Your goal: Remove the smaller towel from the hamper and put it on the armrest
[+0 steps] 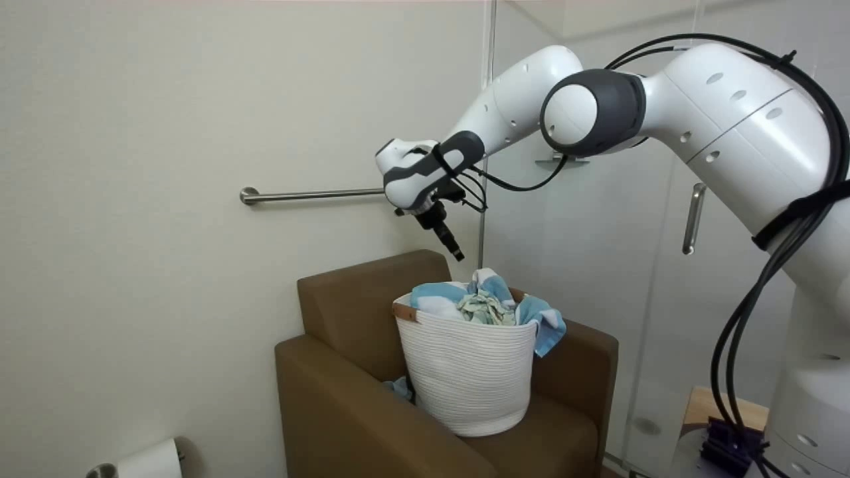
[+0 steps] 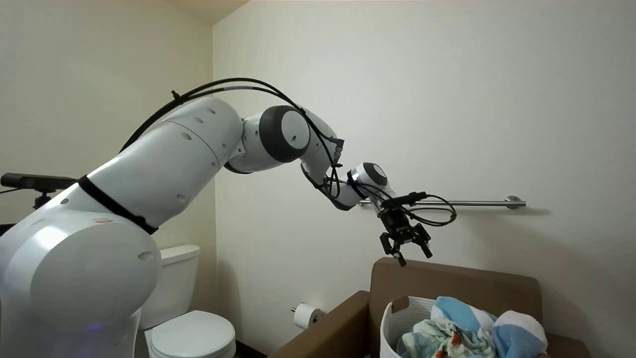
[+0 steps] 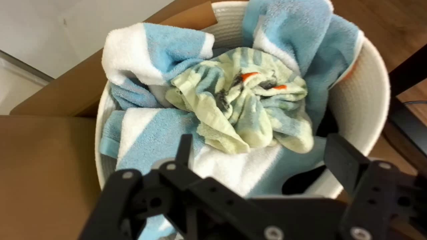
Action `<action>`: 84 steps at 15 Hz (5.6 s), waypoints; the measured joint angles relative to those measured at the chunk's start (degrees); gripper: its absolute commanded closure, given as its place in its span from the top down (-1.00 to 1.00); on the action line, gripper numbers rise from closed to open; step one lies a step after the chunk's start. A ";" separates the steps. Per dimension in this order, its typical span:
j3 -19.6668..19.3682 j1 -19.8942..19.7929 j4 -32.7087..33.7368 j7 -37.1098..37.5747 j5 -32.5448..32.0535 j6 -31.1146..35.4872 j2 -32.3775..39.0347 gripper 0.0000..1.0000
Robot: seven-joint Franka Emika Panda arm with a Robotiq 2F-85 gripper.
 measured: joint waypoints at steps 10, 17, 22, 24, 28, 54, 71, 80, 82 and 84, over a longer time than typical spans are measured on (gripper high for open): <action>2.70 1.19 23.46 -3.51 4.35 -27.39 9.93 1.00; 2.04 1.14 23.42 -3.47 3.22 -26.06 10.68 1.00; 2.72 -5.17 23.21 -4.87 4.97 -13.18 14.20 1.00; 3.95 -9.15 23.15 -8.02 7.17 -7.88 16.25 1.00; 6.86 -15.00 23.65 -17.83 10.11 -3.94 21.16 1.00; 7.01 -10.22 26.36 -20.09 9.76 -7.23 26.44 -0.82; 11.54 7.77 15.06 2.07 9.98 -13.33 4.01 -0.81; 13.06 16.94 -4.67 14.94 9.61 -11.30 -12.62 -0.81; 13.74 17.82 -7.21 16.87 9.08 -11.53 -14.10 -0.81; 13.94 17.53 -8.13 16.98 8.85 -12.11 -14.19 -0.81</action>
